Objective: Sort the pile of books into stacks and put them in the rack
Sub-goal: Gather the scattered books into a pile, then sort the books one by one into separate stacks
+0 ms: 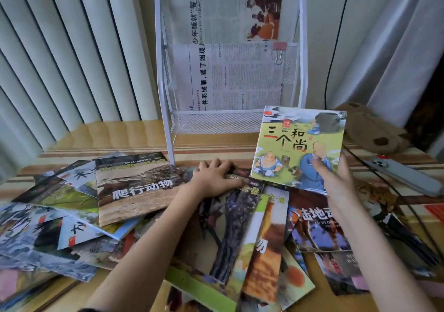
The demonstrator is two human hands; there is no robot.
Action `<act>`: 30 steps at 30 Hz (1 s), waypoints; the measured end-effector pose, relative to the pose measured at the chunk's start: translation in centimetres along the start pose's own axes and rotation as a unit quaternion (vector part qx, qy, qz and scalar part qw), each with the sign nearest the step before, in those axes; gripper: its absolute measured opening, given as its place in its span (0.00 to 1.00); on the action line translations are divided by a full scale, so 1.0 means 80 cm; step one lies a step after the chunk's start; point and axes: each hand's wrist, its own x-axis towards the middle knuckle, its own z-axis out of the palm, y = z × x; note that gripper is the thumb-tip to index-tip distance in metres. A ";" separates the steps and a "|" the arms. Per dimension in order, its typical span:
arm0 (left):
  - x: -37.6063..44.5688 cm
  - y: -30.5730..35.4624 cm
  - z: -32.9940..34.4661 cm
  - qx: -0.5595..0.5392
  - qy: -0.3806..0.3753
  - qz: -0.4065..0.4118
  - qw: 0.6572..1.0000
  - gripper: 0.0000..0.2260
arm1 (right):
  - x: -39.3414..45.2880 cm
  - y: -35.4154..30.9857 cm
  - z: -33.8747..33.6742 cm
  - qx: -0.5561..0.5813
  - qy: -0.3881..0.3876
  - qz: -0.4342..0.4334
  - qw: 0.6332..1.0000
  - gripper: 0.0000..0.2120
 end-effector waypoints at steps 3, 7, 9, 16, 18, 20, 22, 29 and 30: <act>-0.033 0.001 0.011 -0.013 -0.001 0.036 0.999 0.34 | 0.004 -0.003 0.023 0.022 -0.019 0.006 1.000 0.15; -0.058 0.004 0.001 -0.012 -0.027 0.045 0.999 0.39 | 0.005 -0.004 0.049 0.009 -0.041 0.011 0.999 0.34; -0.068 0.004 0.002 0.005 -0.029 0.052 0.998 0.39 | 0.005 -0.002 0.059 0.013 -0.051 0.013 0.999 0.36; -0.059 -0.043 -0.014 -0.064 0.025 0.039 0.997 0.41 | 0.013 -0.002 0.121 -0.021 -0.092 0.012 0.995 0.31; -0.052 -0.072 -0.021 0.040 0.027 -0.032 0.998 0.37 | 0.022 -0.005 0.147 -0.006 -0.102 -0.007 0.995 0.21; -0.057 -0.100 -0.021 0.127 -0.013 -0.093 0.987 0.33 | 0.030 -0.004 0.173 -0.015 -0.124 -0.015 0.992 0.18; -0.069 -0.119 -0.021 0.167 -0.012 -0.129 0.977 0.33 | 0.036 0.000 0.197 -0.027 -0.160 -0.018 0.987 0.18; -0.071 -0.127 -0.039 0.043 0.134 -0.185 0.973 0.23 | 0.034 0.030 0.263 -0.123 -0.222 -0.030 0.967 0.26; -0.066 -0.127 -0.042 0.011 0.151 -0.186 0.971 0.22 | 0.036 0.040 0.262 -0.146 -0.212 -0.035 0.966 0.24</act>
